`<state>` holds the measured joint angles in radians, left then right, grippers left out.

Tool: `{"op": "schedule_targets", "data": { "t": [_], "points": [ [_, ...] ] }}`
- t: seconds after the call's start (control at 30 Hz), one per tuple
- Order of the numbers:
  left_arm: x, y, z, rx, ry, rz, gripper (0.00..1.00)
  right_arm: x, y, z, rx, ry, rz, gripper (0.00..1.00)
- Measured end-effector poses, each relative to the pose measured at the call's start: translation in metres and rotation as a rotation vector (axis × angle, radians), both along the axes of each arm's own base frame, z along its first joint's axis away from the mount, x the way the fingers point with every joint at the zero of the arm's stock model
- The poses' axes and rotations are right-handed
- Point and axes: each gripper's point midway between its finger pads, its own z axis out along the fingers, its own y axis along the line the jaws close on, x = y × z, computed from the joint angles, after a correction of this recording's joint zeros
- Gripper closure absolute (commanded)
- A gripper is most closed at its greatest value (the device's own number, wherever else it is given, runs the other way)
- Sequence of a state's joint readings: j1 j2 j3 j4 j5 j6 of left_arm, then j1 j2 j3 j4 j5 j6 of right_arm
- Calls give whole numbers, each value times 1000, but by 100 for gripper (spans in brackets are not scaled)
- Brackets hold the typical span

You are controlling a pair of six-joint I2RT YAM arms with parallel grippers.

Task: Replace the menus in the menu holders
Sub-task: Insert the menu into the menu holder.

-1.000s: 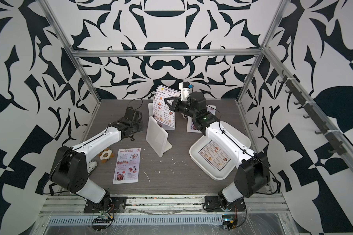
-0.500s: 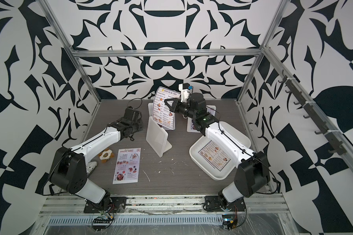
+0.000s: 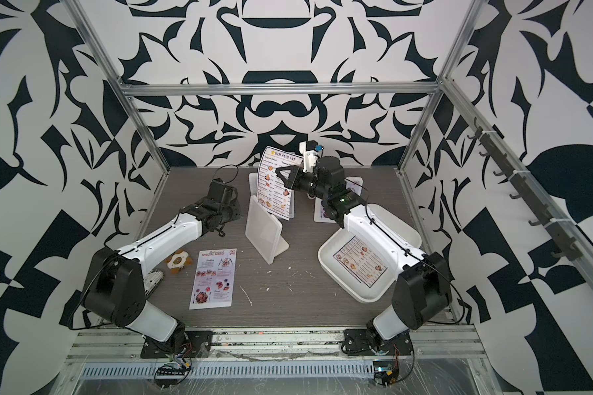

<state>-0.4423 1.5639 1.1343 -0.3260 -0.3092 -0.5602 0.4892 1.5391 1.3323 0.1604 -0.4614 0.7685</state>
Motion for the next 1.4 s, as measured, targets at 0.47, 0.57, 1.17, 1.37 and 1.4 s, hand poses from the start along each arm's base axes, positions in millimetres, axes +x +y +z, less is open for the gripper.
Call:
{"op": "schedule_targets", "data": {
  "t": [0.47,0.57,1.17,1.37,1.4],
  "points": [
    [-7,-9,23,-36,-39,-54,51,14,6,-18,-18,36,-3,100],
    [-9,-11,27,-35,-48,-68,51,18,8,-23,-20,44,-4,100],
    [-17,-12,46,-55,-80,-91,51,30,13,-20,-26,6,-11,100],
    [-18,-11,45,-46,-74,-94,50,29,18,-21,-38,-8,1,100],
    [-18,-11,45,-44,-73,-95,50,28,19,-22,-40,-9,5,100]
  ]
}}
